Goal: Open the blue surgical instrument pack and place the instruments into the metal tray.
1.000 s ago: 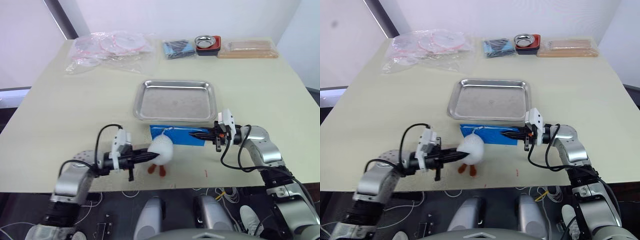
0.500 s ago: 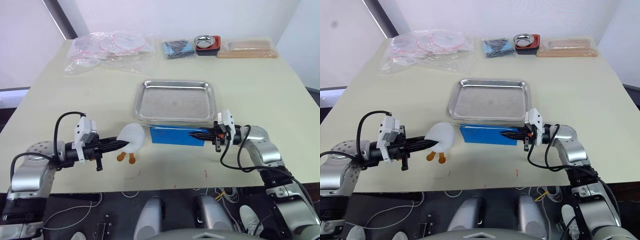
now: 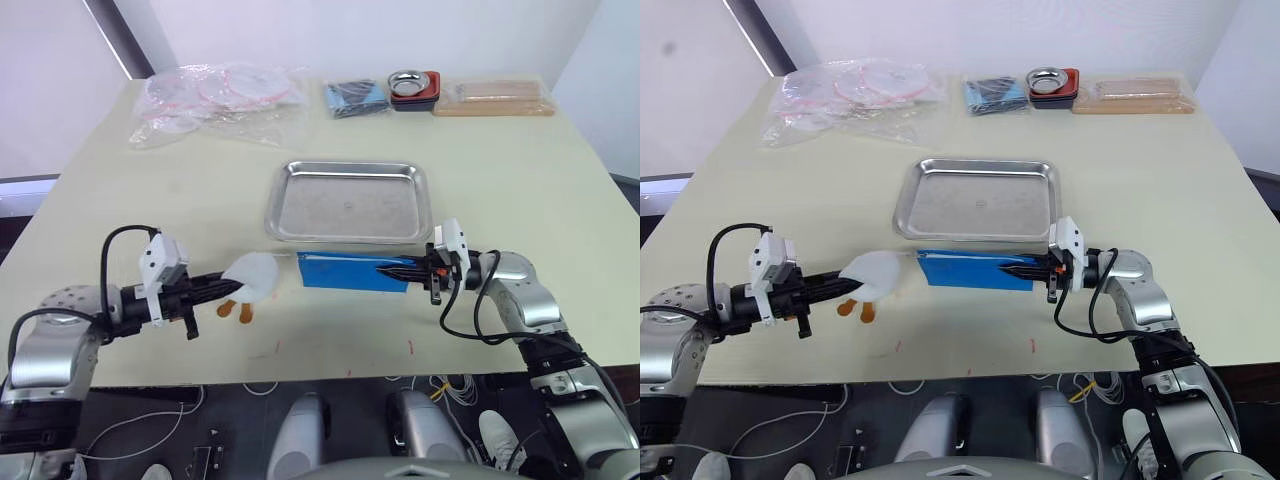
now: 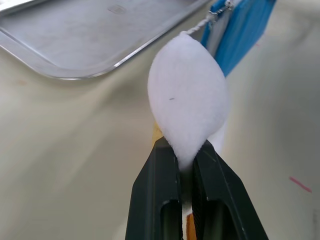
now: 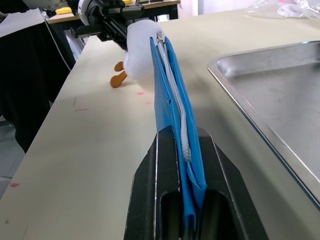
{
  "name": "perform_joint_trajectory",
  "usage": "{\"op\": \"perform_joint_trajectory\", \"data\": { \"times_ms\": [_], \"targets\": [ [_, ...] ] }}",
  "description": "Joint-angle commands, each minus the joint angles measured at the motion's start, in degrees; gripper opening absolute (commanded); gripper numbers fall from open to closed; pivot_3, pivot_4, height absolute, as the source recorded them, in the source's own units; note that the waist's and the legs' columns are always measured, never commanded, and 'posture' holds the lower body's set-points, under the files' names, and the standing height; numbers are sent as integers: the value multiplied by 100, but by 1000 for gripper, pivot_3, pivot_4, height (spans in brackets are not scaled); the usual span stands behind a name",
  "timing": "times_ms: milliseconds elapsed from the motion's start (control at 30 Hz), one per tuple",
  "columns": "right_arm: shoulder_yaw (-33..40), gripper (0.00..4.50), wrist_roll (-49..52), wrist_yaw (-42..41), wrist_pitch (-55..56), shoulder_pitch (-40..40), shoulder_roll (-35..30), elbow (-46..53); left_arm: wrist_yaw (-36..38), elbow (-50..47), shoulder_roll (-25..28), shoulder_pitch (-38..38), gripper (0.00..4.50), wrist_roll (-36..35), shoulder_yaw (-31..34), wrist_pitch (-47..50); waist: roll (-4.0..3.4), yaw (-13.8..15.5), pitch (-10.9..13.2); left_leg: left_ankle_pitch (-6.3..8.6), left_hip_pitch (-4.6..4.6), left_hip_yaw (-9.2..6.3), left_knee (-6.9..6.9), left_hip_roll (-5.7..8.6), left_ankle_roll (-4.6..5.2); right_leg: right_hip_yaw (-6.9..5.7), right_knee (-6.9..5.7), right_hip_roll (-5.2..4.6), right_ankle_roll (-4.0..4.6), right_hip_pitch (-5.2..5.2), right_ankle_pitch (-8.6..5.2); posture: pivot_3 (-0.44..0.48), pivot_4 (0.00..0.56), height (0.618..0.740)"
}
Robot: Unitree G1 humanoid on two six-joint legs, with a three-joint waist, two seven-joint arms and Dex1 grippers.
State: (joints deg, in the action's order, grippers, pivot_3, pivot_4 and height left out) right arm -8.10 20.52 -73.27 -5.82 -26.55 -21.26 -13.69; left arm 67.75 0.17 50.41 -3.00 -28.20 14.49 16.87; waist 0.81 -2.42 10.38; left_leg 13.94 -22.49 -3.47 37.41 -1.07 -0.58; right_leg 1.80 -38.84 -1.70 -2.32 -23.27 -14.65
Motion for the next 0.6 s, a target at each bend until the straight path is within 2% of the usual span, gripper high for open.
{"op": "perform_joint_trajectory", "data": {
  "times_ms": [33, 367, 600],
  "targets": [
    [9, 0, 30, -24, 52, -42, 24, 6, -161, -52, 28, 59, 58, -15, 335, -58, 0, -3, 0, 0, 0, 0, 0, 0, 0, 0, 0, 0, 0, 0, 0, 0, 150, 740],
    [60, 0, 68, -23, 42, -60, 40, -36, -409, -17, 127, 310, 58, 61, 488, 34, 0, -2, 0, 0, -1, 5, -2, -3, 0, 3, 0, 2, 0, -4, 0, 0, 150, 740],
    [183, 0, 265, -108, 60, -58, 121, 51, -413, -147, 187, 648, 58, 205, 107, 369, 0, -3, 0, 0, -3, 10, -5, -10, 0, 6, -1, 6, 0, -10, 0, 0, 150, 740]
  ]
}}
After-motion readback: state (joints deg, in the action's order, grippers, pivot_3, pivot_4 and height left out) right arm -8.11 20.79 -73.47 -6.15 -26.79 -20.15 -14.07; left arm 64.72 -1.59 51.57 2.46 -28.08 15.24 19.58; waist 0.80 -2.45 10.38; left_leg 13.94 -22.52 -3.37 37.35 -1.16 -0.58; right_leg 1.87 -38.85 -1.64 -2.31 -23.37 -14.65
